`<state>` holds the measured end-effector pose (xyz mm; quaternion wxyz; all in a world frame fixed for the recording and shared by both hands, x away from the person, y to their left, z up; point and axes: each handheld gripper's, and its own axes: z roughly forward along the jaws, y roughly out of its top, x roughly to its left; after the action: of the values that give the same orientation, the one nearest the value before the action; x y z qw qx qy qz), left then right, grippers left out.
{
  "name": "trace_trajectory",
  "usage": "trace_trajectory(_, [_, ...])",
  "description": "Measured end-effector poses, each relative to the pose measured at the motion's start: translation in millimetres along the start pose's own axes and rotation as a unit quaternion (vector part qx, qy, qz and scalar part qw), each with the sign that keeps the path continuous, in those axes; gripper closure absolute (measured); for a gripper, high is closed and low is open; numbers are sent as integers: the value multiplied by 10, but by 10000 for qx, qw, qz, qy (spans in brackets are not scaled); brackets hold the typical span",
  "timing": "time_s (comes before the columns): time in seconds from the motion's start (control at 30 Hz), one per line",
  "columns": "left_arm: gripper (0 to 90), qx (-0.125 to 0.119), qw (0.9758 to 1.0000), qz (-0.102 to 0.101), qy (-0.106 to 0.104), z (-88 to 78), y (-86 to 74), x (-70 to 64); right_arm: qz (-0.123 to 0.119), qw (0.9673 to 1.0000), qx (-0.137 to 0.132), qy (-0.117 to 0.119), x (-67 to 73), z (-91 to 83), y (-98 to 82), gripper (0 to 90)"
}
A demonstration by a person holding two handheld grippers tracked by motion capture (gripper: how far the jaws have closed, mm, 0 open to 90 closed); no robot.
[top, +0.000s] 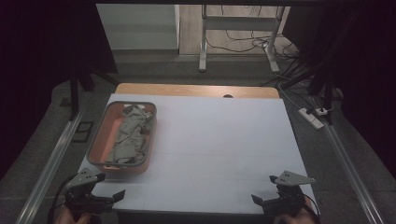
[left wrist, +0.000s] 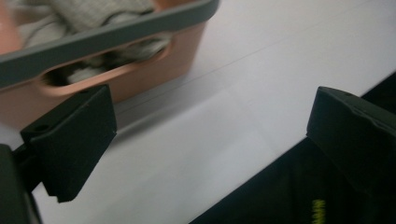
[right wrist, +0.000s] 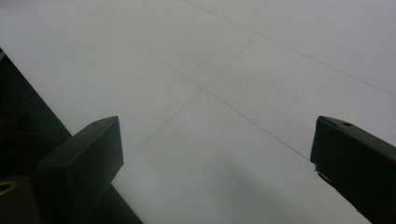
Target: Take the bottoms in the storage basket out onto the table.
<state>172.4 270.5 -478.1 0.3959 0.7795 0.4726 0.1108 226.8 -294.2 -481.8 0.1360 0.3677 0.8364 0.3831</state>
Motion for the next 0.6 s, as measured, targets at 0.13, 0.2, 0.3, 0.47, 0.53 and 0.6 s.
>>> trace_trajectory(0.13, [17, -39, 9999, 98, 23, -19, 32, -11, 0, 10000, 11, -11, 2, 3, 1, 22])
trace_trajectory(0.2, [15, -53, 9999, 138, 47, -20, 37, -8, -3, 10000, 17, -15, 3, 4, 1, 23])
trace_trajectory(0.3, [2, 10, 9994, 302, 139, -11, 45, -11, -4, 10000, 24, -17, 4, 5, 2, 22])
trace_trajectory(0.47, [0, 40, 9995, 306, 111, -1, 85, 1, -22, 10000, 61, -21, 5, 6, 4, 22])
trace_trajectory(0.53, [0, 1, 9994, 314, 143, -6, 106, 15, -26, 10000, 61, -17, 8, 9, 4, 22])
trace_trajectory(0.6, [0, -24, 9994, 301, 142, -11, 116, 26, -31, 10000, 64, -18, 8, 10, 4, 23])
